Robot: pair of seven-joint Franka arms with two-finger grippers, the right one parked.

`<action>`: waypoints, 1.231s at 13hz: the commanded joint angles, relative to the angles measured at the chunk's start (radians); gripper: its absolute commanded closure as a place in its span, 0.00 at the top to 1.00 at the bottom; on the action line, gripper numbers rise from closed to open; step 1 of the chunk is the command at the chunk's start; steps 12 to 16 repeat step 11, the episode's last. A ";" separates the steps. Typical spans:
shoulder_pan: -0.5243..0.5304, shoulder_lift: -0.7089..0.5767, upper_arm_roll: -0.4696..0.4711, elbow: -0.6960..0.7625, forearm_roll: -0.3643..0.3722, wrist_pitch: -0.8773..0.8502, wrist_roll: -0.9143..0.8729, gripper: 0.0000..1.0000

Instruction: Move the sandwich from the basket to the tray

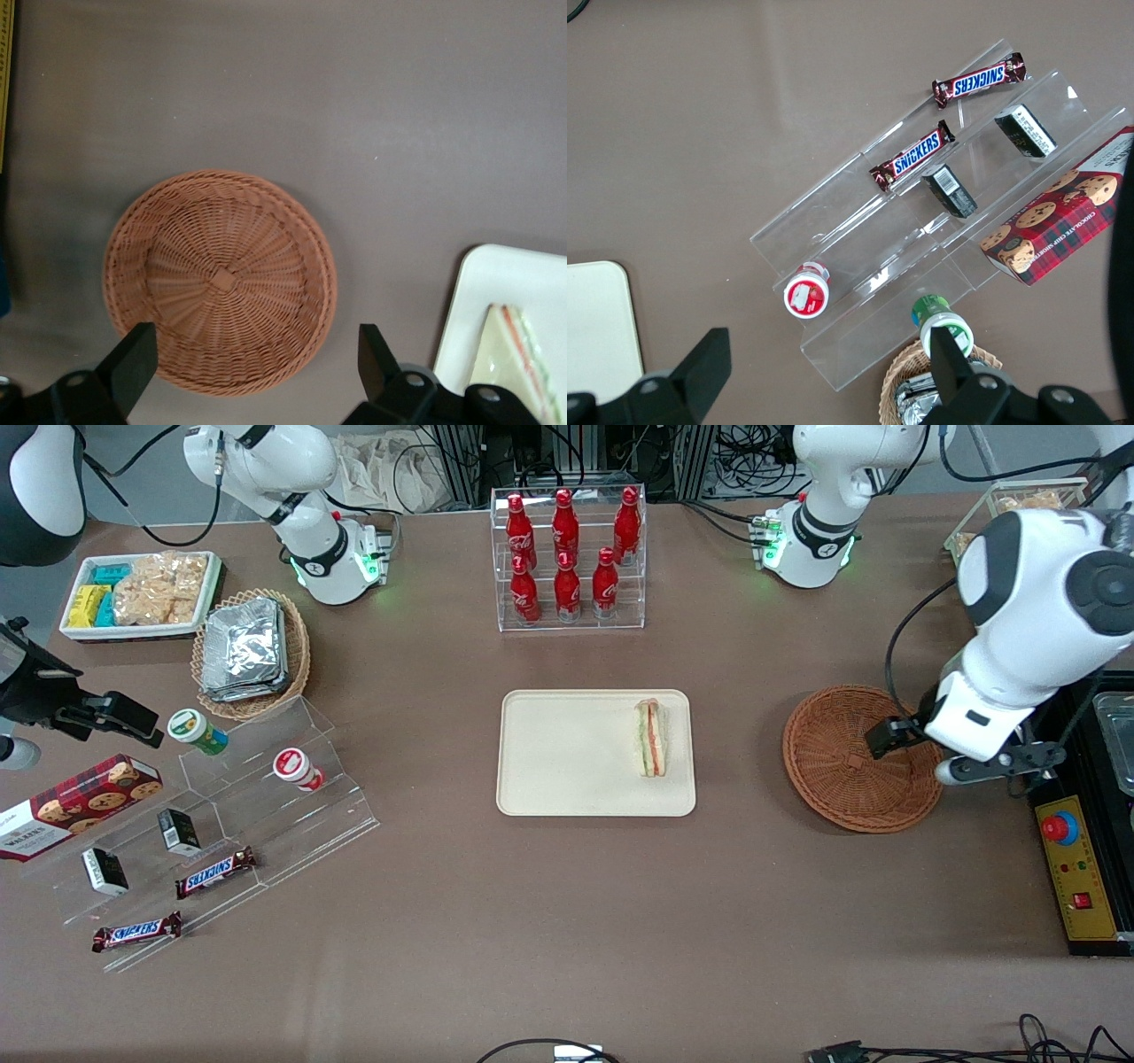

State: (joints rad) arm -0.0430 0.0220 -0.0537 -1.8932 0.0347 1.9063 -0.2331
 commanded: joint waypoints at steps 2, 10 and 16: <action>0.040 -0.019 -0.014 0.078 -0.025 -0.111 0.098 1.00; 0.075 -0.034 -0.064 0.273 -0.027 -0.314 0.189 1.00; 0.075 -0.040 -0.064 0.279 -0.027 -0.325 0.190 1.00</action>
